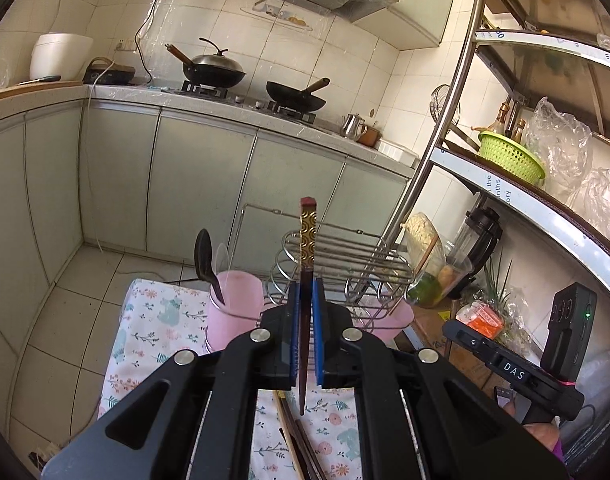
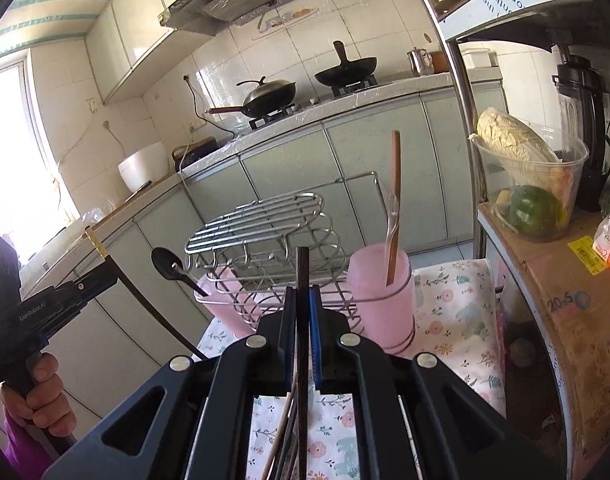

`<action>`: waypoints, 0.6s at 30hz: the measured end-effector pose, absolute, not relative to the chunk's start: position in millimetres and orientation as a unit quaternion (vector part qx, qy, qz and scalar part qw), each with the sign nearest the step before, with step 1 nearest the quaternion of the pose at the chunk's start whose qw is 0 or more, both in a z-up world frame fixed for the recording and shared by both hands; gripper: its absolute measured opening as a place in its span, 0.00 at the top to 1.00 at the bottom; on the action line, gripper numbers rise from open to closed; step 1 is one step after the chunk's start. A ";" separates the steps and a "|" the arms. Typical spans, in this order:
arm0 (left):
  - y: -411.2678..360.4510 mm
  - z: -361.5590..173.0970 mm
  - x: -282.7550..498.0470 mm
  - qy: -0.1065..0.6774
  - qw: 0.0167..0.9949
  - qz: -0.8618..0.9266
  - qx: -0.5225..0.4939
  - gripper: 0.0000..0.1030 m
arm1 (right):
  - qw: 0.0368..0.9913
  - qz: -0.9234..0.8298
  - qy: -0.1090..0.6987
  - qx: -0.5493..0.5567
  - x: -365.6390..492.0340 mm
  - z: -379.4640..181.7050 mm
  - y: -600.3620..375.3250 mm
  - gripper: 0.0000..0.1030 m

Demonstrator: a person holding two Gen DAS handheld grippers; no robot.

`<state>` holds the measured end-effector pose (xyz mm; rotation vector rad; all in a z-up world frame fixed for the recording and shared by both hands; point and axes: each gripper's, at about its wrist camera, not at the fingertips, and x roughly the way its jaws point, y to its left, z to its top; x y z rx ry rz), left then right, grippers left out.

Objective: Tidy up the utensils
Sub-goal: 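Lift both held chopsticks up above the pink holder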

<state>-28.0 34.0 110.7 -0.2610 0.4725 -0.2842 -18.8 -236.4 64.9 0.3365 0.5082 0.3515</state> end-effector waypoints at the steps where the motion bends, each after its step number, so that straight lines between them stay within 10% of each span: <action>1: 33.6 113.4 -27.2 0.229 0.955 -0.140 -0.128 0.95 | 0.940 0.170 0.247 0.165 -17.5 66.3 -237.2 0.94; 18: 36.4 148.6 -12.5 0.177 0.967 -0.127 -0.130 0.95 | 0.959 0.146 0.189 0.153 2.7 113.8 -265.1 0.94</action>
